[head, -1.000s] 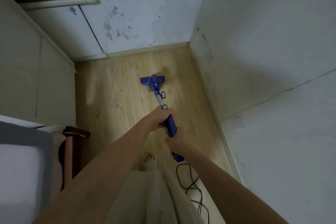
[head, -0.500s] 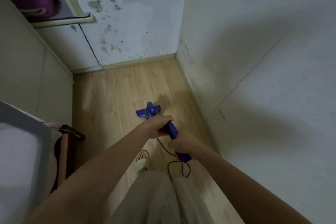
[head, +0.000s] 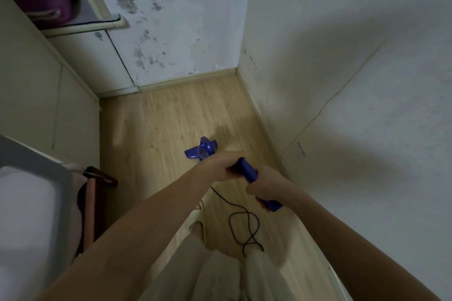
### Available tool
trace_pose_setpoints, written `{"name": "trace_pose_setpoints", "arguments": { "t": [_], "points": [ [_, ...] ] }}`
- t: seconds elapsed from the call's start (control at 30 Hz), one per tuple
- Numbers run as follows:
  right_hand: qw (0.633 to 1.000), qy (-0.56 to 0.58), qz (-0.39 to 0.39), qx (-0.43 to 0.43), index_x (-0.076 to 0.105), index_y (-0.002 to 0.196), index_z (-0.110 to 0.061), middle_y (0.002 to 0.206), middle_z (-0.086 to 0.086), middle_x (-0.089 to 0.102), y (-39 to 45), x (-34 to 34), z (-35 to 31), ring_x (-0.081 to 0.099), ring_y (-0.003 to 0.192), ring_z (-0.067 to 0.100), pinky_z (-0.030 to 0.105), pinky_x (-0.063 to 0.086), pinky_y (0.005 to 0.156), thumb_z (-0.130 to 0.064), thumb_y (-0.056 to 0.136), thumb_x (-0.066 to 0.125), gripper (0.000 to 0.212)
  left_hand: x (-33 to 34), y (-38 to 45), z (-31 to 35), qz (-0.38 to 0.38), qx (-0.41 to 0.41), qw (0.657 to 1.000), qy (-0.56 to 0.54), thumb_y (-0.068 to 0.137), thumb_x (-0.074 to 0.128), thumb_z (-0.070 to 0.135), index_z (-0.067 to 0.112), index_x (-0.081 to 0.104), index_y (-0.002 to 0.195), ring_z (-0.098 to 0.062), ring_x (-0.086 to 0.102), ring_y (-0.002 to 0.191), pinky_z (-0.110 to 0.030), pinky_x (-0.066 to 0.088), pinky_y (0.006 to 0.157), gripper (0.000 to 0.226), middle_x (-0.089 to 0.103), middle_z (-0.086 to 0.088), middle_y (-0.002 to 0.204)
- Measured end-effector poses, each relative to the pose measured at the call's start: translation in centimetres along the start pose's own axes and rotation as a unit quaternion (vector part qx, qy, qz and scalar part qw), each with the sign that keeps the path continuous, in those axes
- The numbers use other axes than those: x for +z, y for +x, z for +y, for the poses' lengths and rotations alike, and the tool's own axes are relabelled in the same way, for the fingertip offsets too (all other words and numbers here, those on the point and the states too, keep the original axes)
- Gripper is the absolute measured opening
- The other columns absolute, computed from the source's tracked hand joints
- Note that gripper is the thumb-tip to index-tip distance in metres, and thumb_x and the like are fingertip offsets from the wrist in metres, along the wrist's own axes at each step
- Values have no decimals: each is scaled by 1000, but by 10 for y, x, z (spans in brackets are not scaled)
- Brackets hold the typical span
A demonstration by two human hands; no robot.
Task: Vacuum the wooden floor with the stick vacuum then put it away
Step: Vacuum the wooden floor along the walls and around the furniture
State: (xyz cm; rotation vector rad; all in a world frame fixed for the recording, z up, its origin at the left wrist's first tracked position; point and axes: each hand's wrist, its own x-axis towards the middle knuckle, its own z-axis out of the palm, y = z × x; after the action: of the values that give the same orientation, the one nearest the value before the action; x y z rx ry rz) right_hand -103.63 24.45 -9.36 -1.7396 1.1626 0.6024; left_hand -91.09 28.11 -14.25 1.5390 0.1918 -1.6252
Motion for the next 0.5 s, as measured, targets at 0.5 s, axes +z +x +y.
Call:
{"name": "trace_pose_setpoints", "arguments": {
  "t": [0.5],
  "points": [
    [998, 58, 8, 18, 44, 116, -14, 74, 8, 58, 145, 22, -85, 55, 49, 16, 28, 48, 46, -8, 89, 55, 30, -83, 96, 102, 56, 8, 998, 16, 96, 55, 10, 2, 48, 99, -21, 54, 74, -35, 49, 83, 11, 54, -11, 84]
  ]
}}
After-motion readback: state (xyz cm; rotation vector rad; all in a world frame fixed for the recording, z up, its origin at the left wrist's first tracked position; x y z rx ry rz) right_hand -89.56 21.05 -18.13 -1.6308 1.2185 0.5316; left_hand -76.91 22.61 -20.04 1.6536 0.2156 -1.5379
